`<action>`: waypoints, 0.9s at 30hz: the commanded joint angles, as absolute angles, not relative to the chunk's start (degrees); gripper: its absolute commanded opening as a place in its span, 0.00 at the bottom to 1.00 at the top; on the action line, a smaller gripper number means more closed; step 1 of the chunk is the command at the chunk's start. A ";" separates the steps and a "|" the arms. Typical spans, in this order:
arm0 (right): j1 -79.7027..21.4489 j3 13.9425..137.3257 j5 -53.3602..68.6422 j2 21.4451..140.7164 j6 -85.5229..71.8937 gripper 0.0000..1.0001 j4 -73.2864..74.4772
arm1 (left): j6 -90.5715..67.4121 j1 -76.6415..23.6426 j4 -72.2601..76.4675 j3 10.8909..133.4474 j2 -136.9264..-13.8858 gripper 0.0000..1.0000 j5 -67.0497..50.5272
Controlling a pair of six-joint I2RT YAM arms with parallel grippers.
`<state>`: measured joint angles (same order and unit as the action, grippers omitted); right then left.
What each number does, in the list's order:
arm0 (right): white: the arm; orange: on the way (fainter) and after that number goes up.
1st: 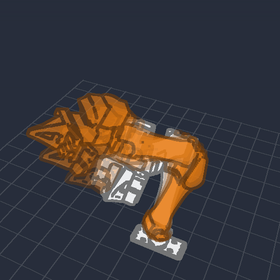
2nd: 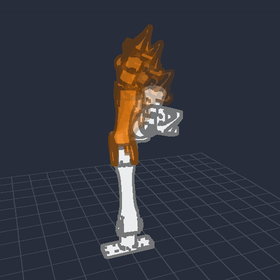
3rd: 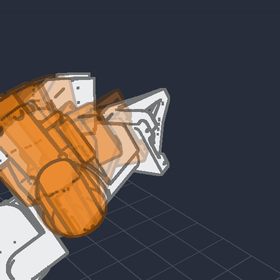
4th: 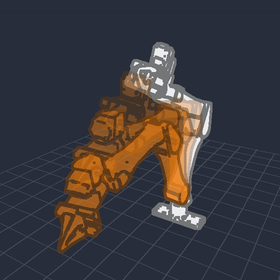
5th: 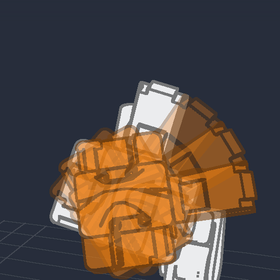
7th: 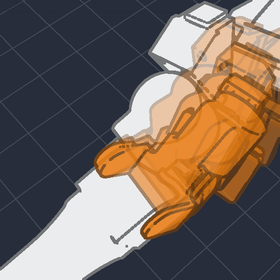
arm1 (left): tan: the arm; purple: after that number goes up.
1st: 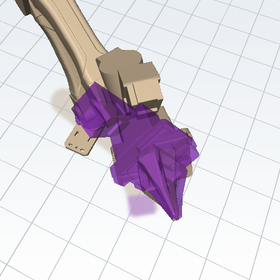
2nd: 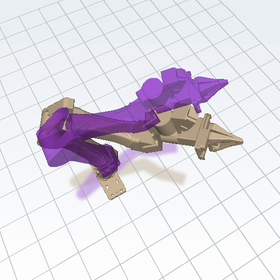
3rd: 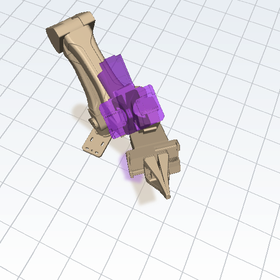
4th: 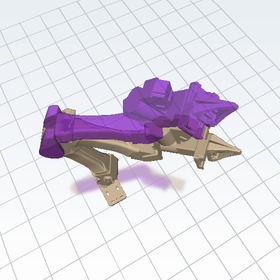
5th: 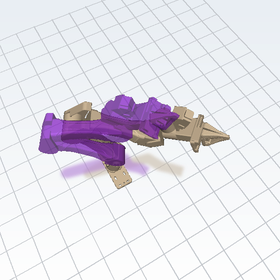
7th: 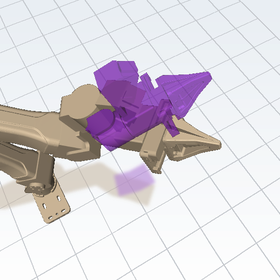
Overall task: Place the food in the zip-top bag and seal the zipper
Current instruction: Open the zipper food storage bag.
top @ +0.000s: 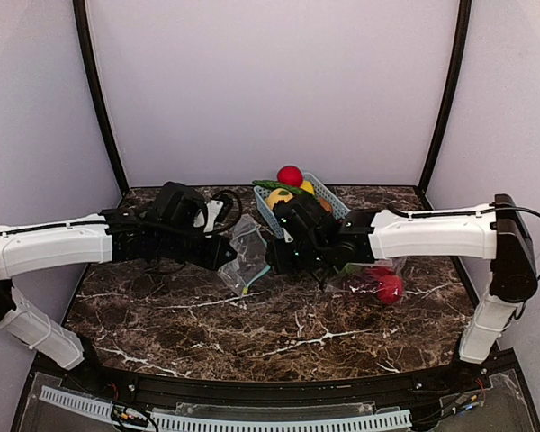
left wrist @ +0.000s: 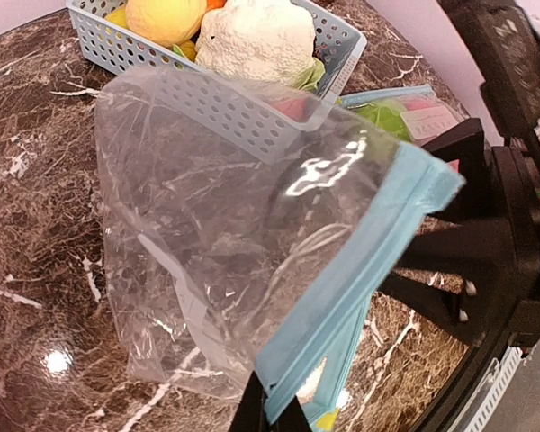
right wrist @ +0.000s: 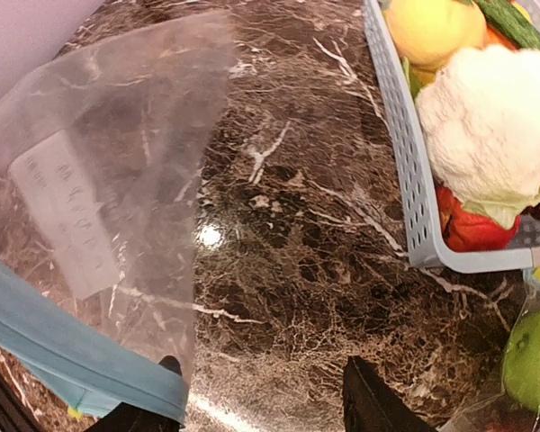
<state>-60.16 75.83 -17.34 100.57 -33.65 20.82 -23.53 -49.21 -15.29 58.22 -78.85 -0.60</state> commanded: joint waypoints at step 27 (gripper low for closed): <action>-33.58 83.49 3.83 105.18 -11.64 0.55 25.96 | -4.54 -33.64 -28.41 64.76 -79.82 0.01 -3.46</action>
<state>-34.24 80.09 -0.36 103.13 -14.63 27.29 -5.28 -33.93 -26.87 65.47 -81.62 -3.49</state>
